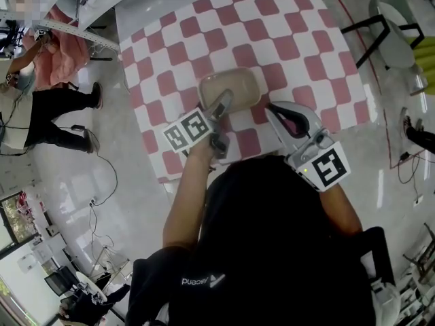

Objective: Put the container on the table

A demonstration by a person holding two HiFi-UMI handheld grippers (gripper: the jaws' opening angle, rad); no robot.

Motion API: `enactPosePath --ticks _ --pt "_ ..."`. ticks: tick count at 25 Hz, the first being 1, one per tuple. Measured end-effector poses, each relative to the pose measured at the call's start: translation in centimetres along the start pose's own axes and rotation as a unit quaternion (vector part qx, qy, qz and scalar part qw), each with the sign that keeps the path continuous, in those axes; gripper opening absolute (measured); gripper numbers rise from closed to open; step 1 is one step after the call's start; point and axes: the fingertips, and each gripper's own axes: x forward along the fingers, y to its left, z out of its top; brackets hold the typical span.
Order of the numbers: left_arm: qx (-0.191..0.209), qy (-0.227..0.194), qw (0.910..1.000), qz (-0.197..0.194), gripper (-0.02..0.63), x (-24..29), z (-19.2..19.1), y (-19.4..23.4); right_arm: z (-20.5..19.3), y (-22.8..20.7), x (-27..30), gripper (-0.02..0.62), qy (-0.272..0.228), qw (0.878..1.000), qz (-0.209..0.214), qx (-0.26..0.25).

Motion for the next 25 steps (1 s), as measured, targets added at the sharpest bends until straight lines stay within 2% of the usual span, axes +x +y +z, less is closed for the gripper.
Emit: enactPosePath --ticks 5,8,11,13,15,16,17,19,23,25 --pt "0.035 0.000 0.9989 0.030 0.457 -0.7 -0.1 0.8 -0.4 0.2 0.2 0.003 0.003 1.000 0.004 0.002" --pt "0.069 -0.008 0.9965 0.047 0.458 -1.6 0.3 0.8 -0.4 0.6 0.3 0.003 0.002 1.000 0.010 -0.001" --pt "0.106 -0.046 0.9919 0.052 0.456 -3.4 1.8 0.0 -0.4 1.2 0.6 0.003 0.004 1.000 0.017 -0.003" --pt "0.131 -0.093 0.9865 0.028 0.453 -4.9 3.0 -1.8 -0.3 1.6 0.7 0.003 0.003 1.000 0.023 -0.001" --pt "0.166 -0.138 0.9763 -0.012 0.437 -6.7 4.0 -4.4 -0.2 1.9 0.8 0.003 0.002 1.000 0.028 0.001" --pt "0.187 -0.155 0.9695 -0.030 0.397 -7.7 4.3 -5.7 -0.1 2.1 0.8 0.003 0.001 1.000 0.031 0.001" --pt "0.210 -0.168 0.9620 -0.045 0.335 -8.6 4.5 -6.9 0.1 2.4 0.9 0.003 -0.001 0.999 0.034 0.001" --pt "0.253 -0.191 0.9460 -0.067 0.166 -10.3 4.8 -8.9 0.5 2.9 1.1 0.003 -0.005 0.999 0.041 -0.002" --pt "0.316 -0.229 0.9150 -0.102 0.053 -13.2 4.8 -12.5 1.4 4.2 1.2 0.003 -0.013 0.998 0.054 -0.009" --pt "0.342 -0.245 0.8993 -0.118 0.018 -14.4 4.6 -13.9 2.0 4.7 1.1 0.003 -0.018 0.998 0.060 -0.009"
